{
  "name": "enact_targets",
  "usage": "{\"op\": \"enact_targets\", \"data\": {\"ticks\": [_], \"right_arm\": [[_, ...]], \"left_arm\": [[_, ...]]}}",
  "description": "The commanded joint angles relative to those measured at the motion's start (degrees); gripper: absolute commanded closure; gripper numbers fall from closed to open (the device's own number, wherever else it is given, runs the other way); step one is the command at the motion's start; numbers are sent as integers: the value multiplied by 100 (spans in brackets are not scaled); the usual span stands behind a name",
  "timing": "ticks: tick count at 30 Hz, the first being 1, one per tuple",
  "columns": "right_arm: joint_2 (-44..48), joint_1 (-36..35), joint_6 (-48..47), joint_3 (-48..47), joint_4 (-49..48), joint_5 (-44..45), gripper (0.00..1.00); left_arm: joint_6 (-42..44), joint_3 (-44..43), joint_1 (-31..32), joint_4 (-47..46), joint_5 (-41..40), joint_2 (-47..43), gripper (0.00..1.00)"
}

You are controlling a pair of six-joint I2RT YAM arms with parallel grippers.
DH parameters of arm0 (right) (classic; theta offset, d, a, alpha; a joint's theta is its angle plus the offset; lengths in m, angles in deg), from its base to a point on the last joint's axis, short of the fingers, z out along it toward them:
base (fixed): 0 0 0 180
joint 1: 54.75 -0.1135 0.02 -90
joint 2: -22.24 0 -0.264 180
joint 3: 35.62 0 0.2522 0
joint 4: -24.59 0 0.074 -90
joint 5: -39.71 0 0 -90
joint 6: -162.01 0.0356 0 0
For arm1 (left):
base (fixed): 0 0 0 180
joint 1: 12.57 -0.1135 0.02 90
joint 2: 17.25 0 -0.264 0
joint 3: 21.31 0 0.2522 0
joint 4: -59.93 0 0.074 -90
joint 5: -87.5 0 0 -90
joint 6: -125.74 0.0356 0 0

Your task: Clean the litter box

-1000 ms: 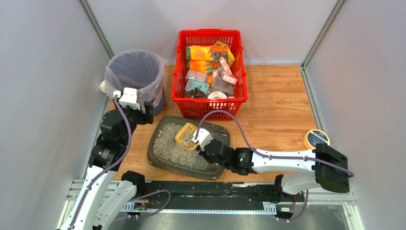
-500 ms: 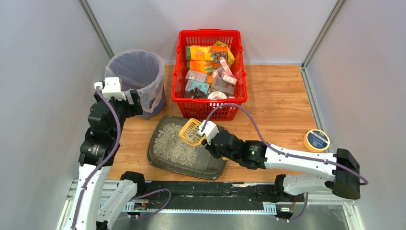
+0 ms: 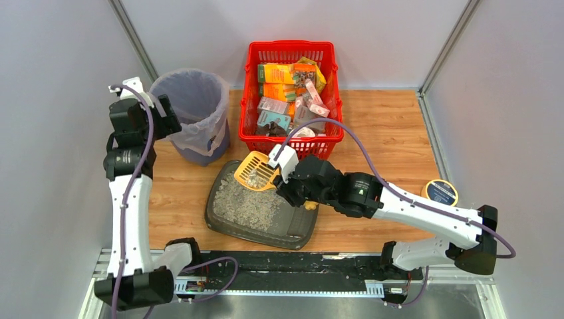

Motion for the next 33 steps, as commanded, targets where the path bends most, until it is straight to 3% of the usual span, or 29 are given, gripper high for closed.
{"op": "enact_targets", "data": {"ticks": [1, 10, 18, 21, 33], "right_arm": [[-61, 39, -59, -521, 325, -66, 100], [27, 39, 20, -460, 17, -259, 100], [326, 39, -24, -241, -325, -189, 100], [361, 39, -85, -232, -440, -163, 100], [28, 39, -24, -442, -563, -453, 100]], "left_arm": [[-391, -117, -494, -9, 659, 279, 9], [-339, -284, -829, -88, 640, 955, 19], [-365, -486, -961, 79, 755, 1537, 49], [-339, -425, -961, 53, 772, 1501, 52], [-286, -574, -1058, 281, 1352, 1642, 83]]}}
